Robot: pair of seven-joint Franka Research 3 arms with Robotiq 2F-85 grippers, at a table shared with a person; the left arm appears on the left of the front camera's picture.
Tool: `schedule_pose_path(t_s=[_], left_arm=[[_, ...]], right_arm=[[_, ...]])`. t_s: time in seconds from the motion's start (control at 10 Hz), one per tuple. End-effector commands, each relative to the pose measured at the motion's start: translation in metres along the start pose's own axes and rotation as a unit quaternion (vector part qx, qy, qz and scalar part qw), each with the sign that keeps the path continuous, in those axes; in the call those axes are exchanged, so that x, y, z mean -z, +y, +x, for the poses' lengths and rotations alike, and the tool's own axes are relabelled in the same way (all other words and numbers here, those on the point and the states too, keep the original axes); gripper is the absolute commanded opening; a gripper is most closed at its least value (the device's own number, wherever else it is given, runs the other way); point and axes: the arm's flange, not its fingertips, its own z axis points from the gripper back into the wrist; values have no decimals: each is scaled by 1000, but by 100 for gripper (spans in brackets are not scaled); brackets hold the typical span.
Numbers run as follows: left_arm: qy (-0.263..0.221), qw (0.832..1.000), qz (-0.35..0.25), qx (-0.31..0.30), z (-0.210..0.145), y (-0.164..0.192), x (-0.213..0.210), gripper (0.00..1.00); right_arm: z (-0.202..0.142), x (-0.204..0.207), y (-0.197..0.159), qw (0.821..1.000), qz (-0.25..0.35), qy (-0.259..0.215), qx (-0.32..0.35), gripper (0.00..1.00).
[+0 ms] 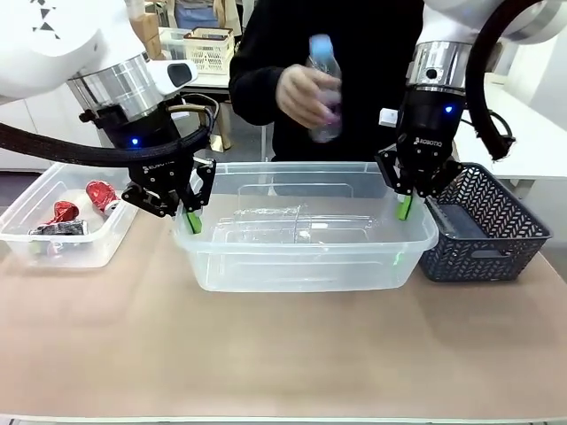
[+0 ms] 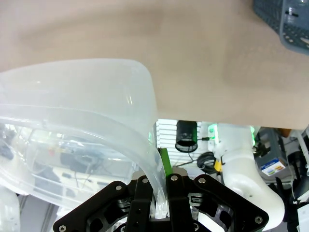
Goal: Sort the waste into each basket.
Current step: Offer the picked Organizing box to the human.
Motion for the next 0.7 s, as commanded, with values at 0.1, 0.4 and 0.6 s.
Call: schedule_pose_path(t_s=[0.1,0.4,0.6], left_arm=[[-8,1000,6,-8,3,8,-7,0],[-8,1000,6,-8,3,8,-7,0],[-8,1000,6,-8,3,8,-7,0]], right_arm=[[-3,1,-5,1000,5,-2,7,0],[-3,1,-5,1000,5,-2,7,0],[-3,1,-5,1000,5,-2,7,0]])
